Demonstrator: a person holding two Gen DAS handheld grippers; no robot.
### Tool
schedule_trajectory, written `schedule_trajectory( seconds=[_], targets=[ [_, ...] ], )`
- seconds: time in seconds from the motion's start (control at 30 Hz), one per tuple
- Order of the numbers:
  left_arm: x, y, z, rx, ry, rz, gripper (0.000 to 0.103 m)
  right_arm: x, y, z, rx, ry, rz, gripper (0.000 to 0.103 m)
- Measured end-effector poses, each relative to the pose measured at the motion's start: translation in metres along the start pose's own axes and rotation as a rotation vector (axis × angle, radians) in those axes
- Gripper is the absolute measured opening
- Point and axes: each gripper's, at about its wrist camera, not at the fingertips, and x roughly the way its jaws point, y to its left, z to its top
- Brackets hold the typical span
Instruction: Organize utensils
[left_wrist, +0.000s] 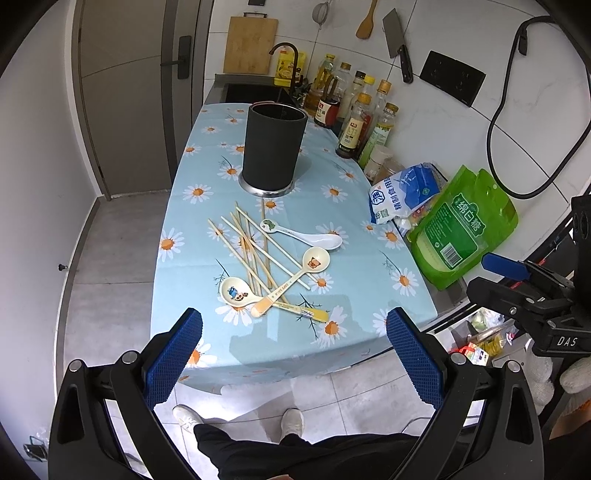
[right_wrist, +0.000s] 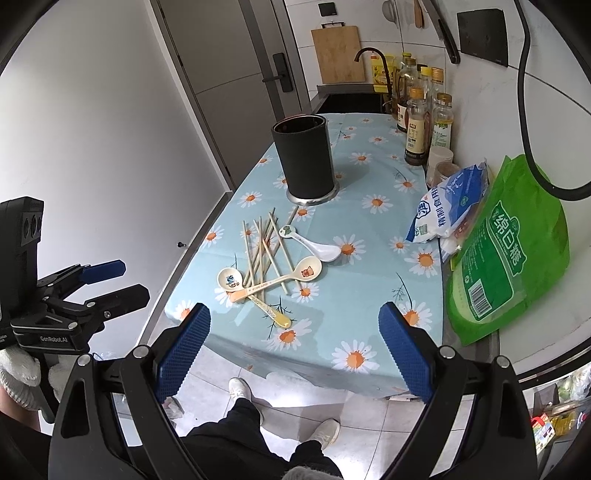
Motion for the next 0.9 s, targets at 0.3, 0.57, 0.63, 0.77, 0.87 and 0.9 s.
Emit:
schedule_trajectory(
  seconds=[0.3, 0.57, 0.63, 0.77, 0.87, 0.9],
  targets=[
    [0.004, 0.002, 0.000, -0.013, 0.005, -0.001, 0.096, 0.004, -0.001, 0.002, 0.007, 0.005, -0.002, 0.091],
    [0.007, 0.007, 0.002, -0.026, 0.016, 0.002, 0.096, 0.008, -0.003, 0.003, 0.016, 0.011, -0.001, 0.091],
    [0.009, 0.009, 0.004, -0.036, 0.018, 0.002, 0.096, 0.009, -0.005, 0.005, 0.032, 0.015, -0.002, 0.091],
    [0.012, 0.013, 0.010, -0.040, 0.020, -0.005, 0.096, 0.015, -0.010, 0.009, 0.059, 0.035, 0.022, 0.091],
    [0.013, 0.019, 0.014, -0.059, 0.014, -0.016, 0.096, 0.021, -0.010, 0.013, 0.055, 0.046, 0.015, 0.091],
    [0.014, 0.021, 0.014, -0.064, 0.016, -0.019, 0.096, 0.023, -0.010, 0.014, 0.055, 0.049, 0.018, 0.091]
  ],
)
